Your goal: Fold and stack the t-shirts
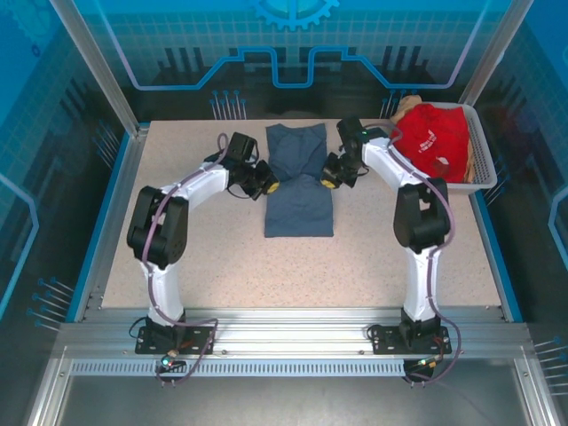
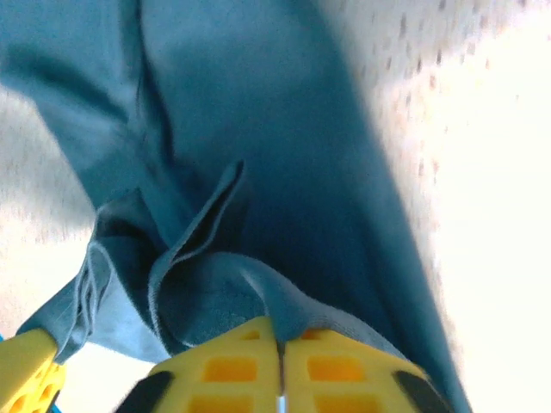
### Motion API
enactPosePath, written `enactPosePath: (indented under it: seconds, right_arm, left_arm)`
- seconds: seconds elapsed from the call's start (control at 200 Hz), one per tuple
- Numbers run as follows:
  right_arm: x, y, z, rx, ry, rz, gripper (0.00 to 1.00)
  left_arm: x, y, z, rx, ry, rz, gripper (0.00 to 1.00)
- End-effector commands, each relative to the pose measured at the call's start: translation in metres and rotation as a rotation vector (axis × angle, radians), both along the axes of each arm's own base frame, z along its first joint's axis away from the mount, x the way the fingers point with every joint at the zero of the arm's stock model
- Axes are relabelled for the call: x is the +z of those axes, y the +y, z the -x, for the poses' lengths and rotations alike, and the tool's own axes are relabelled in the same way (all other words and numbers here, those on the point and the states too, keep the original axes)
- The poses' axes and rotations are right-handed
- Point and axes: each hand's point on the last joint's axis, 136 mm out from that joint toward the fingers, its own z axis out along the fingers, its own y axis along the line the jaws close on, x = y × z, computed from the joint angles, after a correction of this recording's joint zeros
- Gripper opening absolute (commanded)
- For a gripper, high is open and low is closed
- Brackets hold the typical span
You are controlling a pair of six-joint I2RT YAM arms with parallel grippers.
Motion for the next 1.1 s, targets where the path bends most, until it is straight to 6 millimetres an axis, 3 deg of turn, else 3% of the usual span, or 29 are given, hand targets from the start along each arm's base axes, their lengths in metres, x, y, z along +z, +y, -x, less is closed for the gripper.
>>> enactPosePath:
  seconds: [0.0, 0.065, 0.125, 0.165, 0.265, 0.395, 0.465, 0.575, 0.75, 0.89, 1.095]
  right_arm:
    - [-0.019, -0.012, -0.008, 0.010, 0.065, 0.022, 0.45]
    - [-0.011, -0.017, -0.012, 0.021, 0.034, 0.038, 0.59]
    - [0.005, -0.021, -0.012, 0.036, -0.028, 0.045, 0.75]
    - [0.015, -0.024, -0.007, 0.044, -0.062, 0.049, 0.78]
    - [0.024, -0.029, 0.023, 0.055, -0.072, 0.043, 0.76]
    - [0.006, -0.023, 0.080, 0.027, -0.017, -0.026, 0.70]
    - [-0.003, -0.014, 0.104, 0.014, 0.010, -0.074, 0.69]
    - [-0.015, -0.001, 0.122, 0.025, 0.025, -0.094, 0.67]
    - [-0.048, -0.002, 0.135, 0.023, 0.124, -0.059, 0.63]
    - [-0.062, 0.000, 0.138, 0.026, 0.162, -0.052, 0.59]
    - [-0.071, 0.005, 0.135, 0.028, 0.198, -0.022, 0.49]
  left_arm:
    - [-0.003, 0.005, -0.022, -0.026, -0.016, -0.006, 0.31]
    - [-0.004, 0.007, -0.023, -0.026, -0.004, -0.005, 0.48]
    - [0.002, 0.012, -0.013, -0.040, -0.016, -0.045, 0.56]
    - [0.007, 0.017, -0.002, -0.043, -0.019, -0.066, 0.57]
    - [0.007, 0.026, 0.045, -0.025, 0.016, -0.085, 0.56]
    - [-0.018, 0.023, 0.112, 0.017, 0.129, -0.025, 0.53]
    - [-0.031, 0.019, 0.128, 0.082, 0.168, 0.049, 0.53]
    - [-0.040, 0.015, 0.126, 0.126, 0.168, 0.093, 0.54]
    - [-0.055, 0.002, 0.123, 0.088, 0.216, 0.077, 0.50]
    - [-0.066, -0.002, 0.122, 0.076, 0.233, 0.073, 0.38]
    - [-0.068, -0.007, 0.116, 0.053, 0.227, 0.059, 0.19]
